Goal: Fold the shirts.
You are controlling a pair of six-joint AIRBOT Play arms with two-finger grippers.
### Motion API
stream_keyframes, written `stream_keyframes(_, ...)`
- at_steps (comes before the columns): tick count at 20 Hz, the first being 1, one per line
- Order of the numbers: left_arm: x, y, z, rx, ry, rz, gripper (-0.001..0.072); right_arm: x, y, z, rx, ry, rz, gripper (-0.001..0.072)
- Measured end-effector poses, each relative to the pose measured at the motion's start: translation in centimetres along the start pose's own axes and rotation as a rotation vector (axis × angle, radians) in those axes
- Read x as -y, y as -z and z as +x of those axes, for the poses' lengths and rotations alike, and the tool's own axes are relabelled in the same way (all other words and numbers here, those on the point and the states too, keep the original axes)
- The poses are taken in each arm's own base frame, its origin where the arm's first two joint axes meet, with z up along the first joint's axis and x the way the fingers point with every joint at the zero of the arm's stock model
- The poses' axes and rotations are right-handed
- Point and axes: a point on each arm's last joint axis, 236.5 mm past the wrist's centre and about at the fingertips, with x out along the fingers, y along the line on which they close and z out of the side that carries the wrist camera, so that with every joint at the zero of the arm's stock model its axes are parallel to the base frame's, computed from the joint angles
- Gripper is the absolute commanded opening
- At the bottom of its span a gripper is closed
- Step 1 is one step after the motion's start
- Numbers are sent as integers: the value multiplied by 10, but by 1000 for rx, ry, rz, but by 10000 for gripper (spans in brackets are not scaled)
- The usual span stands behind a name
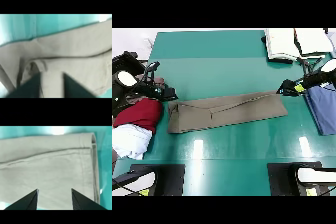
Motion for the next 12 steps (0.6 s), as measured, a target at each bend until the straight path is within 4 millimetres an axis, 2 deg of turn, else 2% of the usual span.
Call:
stream_keyframes(1,1,0,0,-4,3,0,26,9,3,0,-7,-8,17,551)
stream_keyframes(2,3,0,-1,-9,10,-5,26,21,7,1,-17,-14,42,565)
stream_keyframes(6,23,2,2,-23,59,-1,25,69,29,11,-74,-49,156,561)
stream_keyframes(8,40,5,9,-37,81,16,25,76,33,22,-93,-99,191,553)
stream_keyframes(9,52,8,14,-44,96,26,26,75,33,28,-99,-131,202,527)
stream_keyframes(10,62,11,21,-55,107,33,25,72,32,36,-104,-162,210,452)
stream_keyframes(11,72,15,29,-68,116,40,25,67,31,44,-115,-191,212,417)
stream_keyframes(12,81,18,37,-77,124,46,25,59,29,52,-125,-215,203,255)
